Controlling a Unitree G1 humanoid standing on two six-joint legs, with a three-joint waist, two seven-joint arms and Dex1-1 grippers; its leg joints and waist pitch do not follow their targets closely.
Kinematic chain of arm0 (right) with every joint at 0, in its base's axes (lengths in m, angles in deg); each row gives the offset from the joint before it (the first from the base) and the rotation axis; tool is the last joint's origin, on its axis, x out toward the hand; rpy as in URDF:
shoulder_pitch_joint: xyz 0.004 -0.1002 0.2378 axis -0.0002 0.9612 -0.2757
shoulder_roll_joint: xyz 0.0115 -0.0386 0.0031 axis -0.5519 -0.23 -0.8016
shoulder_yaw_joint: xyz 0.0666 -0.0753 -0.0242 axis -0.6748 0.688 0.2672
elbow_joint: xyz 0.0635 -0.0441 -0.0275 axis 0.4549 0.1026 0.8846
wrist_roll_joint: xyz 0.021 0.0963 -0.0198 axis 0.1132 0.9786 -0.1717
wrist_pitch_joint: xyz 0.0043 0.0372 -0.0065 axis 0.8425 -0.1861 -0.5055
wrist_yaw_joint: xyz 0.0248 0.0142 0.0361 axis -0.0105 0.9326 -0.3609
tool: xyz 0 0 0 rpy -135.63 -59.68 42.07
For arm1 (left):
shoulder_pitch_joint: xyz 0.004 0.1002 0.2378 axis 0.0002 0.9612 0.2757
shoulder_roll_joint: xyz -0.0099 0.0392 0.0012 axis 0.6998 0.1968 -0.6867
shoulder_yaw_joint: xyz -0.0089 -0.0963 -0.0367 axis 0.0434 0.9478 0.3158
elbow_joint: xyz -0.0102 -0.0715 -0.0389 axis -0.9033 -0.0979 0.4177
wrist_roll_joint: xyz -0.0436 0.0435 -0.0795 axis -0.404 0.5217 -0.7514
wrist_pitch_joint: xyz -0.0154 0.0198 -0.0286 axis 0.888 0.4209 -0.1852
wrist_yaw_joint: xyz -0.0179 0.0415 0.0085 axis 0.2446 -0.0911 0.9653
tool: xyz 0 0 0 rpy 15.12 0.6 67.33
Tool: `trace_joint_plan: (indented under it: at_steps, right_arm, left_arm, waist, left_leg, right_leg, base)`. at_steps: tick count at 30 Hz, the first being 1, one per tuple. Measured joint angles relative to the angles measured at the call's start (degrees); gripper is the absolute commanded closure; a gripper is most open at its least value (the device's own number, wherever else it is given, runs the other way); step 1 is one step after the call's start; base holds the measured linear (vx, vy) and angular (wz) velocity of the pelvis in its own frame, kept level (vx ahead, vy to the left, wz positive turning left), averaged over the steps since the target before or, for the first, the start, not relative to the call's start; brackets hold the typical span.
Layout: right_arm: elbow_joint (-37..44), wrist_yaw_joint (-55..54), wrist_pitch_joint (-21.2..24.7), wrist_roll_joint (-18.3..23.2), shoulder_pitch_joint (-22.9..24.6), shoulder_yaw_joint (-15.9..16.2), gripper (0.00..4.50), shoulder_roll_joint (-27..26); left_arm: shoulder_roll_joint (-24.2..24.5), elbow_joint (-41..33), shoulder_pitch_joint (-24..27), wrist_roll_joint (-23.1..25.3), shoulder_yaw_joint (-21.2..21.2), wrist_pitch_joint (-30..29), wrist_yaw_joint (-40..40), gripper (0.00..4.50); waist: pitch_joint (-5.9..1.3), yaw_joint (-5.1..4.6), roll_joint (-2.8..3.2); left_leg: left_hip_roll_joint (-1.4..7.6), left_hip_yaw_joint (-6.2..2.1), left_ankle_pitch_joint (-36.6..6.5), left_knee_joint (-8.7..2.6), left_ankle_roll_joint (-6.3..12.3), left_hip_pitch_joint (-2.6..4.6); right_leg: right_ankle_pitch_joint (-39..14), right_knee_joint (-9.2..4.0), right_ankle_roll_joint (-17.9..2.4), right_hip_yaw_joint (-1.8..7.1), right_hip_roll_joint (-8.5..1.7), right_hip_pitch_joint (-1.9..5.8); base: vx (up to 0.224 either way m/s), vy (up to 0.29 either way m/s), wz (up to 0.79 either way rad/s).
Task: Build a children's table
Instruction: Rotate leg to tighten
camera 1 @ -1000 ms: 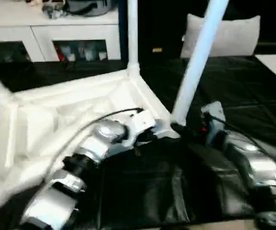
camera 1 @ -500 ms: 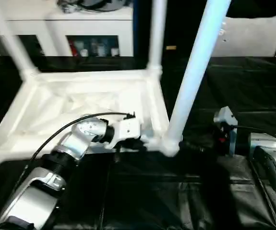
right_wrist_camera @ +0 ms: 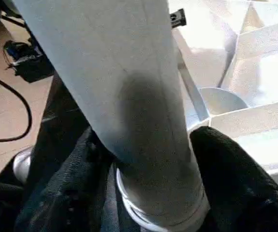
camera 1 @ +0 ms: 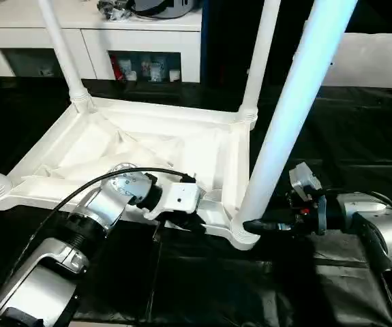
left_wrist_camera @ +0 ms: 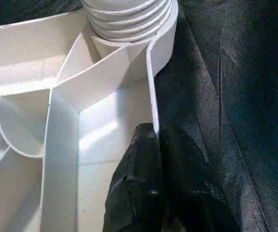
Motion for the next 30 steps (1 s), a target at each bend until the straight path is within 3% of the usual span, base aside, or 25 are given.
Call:
trace_joint_plan:
  at_steps: [7,12,16,22,24,27,30]
  right_arm:
    - [0.84,-0.17,1.13,0.16,0.12,-0.01,2.34,0.10]
    - [4.38,-7.07,5.89,1.27,2.13,-2.25,2.37,-2.44]
    - [3.88,-19.96,7.23,-1.41,1.14,-4.69,2.39,-8.66]
    - [-0.89,-42.35,9.35,-7.21,-4.41,-8.62,2.43,-18.74]
    - [-2.58,-47.27,8.93,-7.90,-5.74,-9.68,2.43,-20.60]
    - [-4.97,-51.39,5.99,-8.97,-6.85,-10.96,1.76,-22.33]
    - [-5.20,-51.36,4.89,-8.96,-6.84,-11.32,1.58,-22.67]
  left_arm:
    - [0.00,-0.20,0.22,-0.37,0.12,-0.55,-0.01,4.50]
    - [-1.23,-1.64,0.70,-0.30,1.65,-7.93,2.07,4.50]
    - [-3.24,-1.18,0.62,1.06,3.93,-15.85,9.55,4.50]
    - [-11.04,0.56,-0.82,2.92,7.24,-26.82,24.34,4.50]
    - [-13.64,1.10,-1.28,2.99,8.48,-29.37,28.46,4.50]
    - [-16.65,1.56,-1.84,2.96,9.36,-31.63,33.24,4.50]
    - [-17.05,1.56,-1.86,2.85,9.46,-31.47,33.97,4.50]
  waist:
    - [-0.04,0.14,-0.03]
    - [-0.18,0.32,0.13]
    - [-0.32,-1.61,0.32]
    - [-0.37,-5.80,0.35]
    - [-0.38,-6.39,0.35]
    - [-0.38,-7.13,0.36]
    - [-0.38,-7.11,0.36]
  left_leg:
    - [0.00,0.00,0.00,0.00,-0.02,0.02]
    - [0.01,0.01,0.04,-0.01,-0.15,0.16]
    - [-0.01,0.01,0.15,-0.05,-0.45,0.46]
    - [0.00,-0.15,0.15,0.08,-0.43,0.51]
    - [0.01,-0.29,0.14,0.06,-0.40,0.45]
    - [-0.01,-0.35,0.12,0.04,-0.21,0.36]
    - [-0.07,-0.32,0.00,-0.01,-0.03,0.22]
  right_leg:
    - [-0.01,0.04,0.02,0.00,0.00,0.00]
    - [-0.02,0.12,0.04,0.02,0.00,0.07]
    - [-0.21,0.10,0.35,-0.02,0.00,0.40]
    - [-0.21,-0.68,0.37,-0.38,0.00,0.79]
    - [-0.21,-1.08,0.38,-0.62,0.00,0.92]
    - [-0.19,-1.43,0.39,-0.68,0.00,0.91]
    - [-0.11,-1.38,0.41,-0.51,0.00,0.92]
  base:
    - [0.000,0.000,0.00]
    - [0.000,0.000,0.00]
    - [0.000,0.000,0.00]
    - [0.000,0.000,0.00]
    - [0.000,0.000,0.00]
    - [0.000,0.000,0.00]
    - [0.000,0.000,0.00]
